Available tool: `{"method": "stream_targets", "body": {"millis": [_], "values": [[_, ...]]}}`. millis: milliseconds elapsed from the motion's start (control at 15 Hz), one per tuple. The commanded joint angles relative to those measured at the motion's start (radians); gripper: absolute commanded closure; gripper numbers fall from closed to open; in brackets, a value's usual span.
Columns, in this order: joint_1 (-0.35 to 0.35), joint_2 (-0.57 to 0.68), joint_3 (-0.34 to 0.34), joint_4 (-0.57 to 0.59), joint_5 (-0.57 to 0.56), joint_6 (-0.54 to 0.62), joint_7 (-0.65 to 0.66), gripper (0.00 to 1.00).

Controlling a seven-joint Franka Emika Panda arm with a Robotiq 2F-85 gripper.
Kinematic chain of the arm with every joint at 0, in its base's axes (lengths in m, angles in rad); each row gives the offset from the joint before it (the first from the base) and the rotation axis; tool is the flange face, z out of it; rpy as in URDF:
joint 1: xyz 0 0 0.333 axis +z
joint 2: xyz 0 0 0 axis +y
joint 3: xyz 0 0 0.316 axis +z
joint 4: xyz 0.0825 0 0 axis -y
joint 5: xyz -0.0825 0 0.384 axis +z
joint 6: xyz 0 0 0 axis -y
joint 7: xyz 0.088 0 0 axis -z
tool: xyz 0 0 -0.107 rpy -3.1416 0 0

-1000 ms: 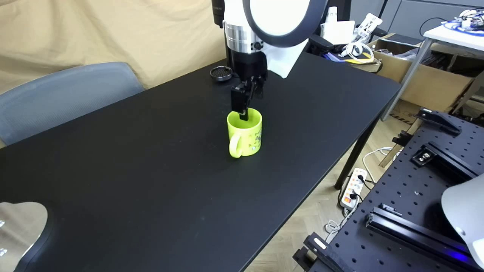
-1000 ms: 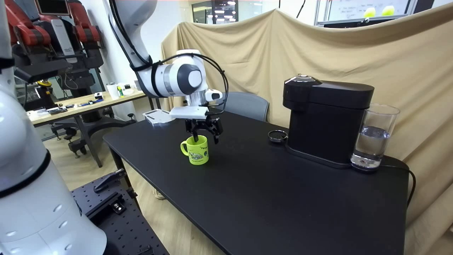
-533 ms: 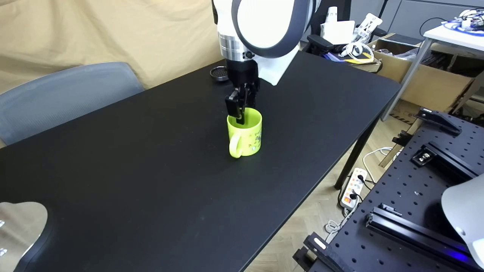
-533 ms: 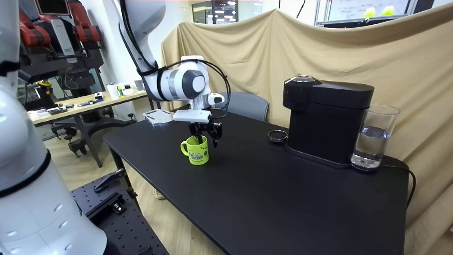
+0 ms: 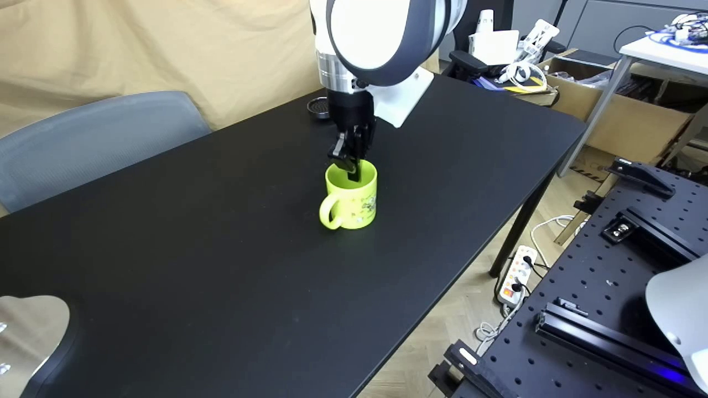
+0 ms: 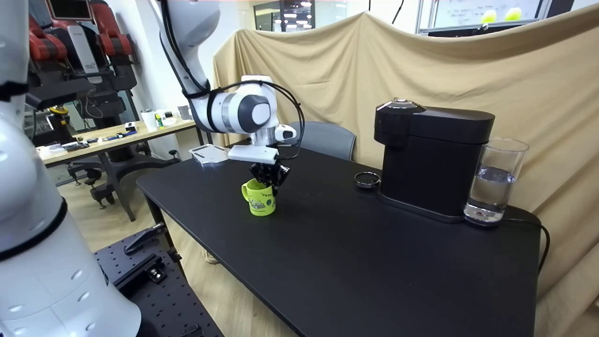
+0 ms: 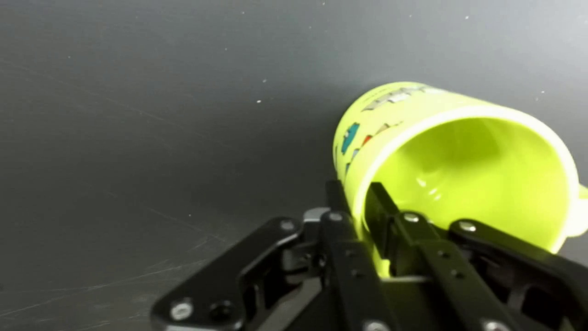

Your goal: Move the mug forward slightly

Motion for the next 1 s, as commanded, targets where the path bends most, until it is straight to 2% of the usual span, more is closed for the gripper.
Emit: {"method": "stream_targets", "body": {"millis": [0, 467, 933], "values": [[-0.029, 0.005, 0.028, 0.013, 0.047, -0.009, -0.052, 1.00], [0.010, -0.011, 0.007, 0.071, 0.016, -0.055, -0.031, 0.98], [0.038, 0.054, -0.032, 0.307, -0.022, -0.209, 0.017, 0.98]]}}
